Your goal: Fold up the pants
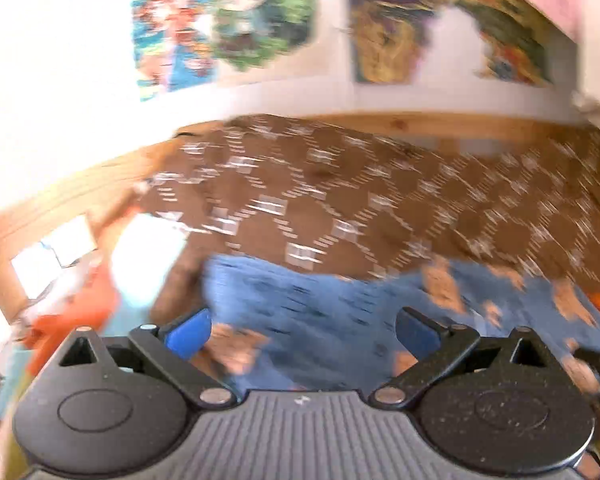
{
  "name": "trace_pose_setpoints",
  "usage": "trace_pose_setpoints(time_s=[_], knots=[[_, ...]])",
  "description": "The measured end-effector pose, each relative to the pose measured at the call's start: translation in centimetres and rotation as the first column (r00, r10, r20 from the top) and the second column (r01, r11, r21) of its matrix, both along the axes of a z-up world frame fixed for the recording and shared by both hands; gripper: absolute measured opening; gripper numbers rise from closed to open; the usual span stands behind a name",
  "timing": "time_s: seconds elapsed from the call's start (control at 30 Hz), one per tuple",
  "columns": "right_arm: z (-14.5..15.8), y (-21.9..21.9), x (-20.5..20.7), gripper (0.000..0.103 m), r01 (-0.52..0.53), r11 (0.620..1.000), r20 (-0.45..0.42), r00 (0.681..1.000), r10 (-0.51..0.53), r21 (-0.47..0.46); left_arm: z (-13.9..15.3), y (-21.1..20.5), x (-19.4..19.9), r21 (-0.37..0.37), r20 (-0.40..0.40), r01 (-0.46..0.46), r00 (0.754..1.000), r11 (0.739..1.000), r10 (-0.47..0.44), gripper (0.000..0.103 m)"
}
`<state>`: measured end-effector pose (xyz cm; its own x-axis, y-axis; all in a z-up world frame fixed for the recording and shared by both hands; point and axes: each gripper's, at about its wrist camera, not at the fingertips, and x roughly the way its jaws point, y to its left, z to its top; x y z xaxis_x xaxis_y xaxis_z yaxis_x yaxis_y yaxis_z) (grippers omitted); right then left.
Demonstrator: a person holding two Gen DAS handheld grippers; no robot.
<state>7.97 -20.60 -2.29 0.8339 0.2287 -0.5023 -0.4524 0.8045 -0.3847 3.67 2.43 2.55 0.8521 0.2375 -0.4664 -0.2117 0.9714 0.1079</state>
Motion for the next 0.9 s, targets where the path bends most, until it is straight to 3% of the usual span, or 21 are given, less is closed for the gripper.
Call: trace_pose_setpoints(time_s=[0.17, 0.4, 0.6, 0.77, 0.9], knots=[[0.2, 1.3, -0.5, 0.102, -0.050, 0.995, -0.014, 0.999, 0.051, 0.083, 0.3, 4.7, 2.8, -0.122, -0.009, -0.035, 0.999, 0.992, 0.034, 0.086], [-0.2, 3.7, -0.1, 0.102, -0.096, 0.993, -0.004, 0.995, 0.096, 0.075, -1.6, 8.7, 4.8, -0.276, -0.047, -0.094, 0.995, 0.957, 0.084, 0.083], [-0.8, 6.7, 3.9, 0.102, -0.082, 0.997, 0.030, 0.996, 0.081, 0.011, -2.0, 8.4, 4.5, -0.232, -0.079, -0.068, 0.996, 0.970, 0.051, 0.079], [-2.5, 9.4, 7.6, 0.102, -0.052, 0.997, -0.026, 0.998, 0.051, -0.062, -1.7, 8.1, 4.2, -0.273, -0.102, -0.080, 0.993, 0.959, 0.053, 0.079], [-2.6, 10.1, 8.1, 0.102, -0.066, 0.995, -0.011, 0.998, 0.065, -0.069, -1.8, 8.0, 4.2, -0.288, -0.115, -0.087, 0.992, 0.954, 0.056, 0.078]])
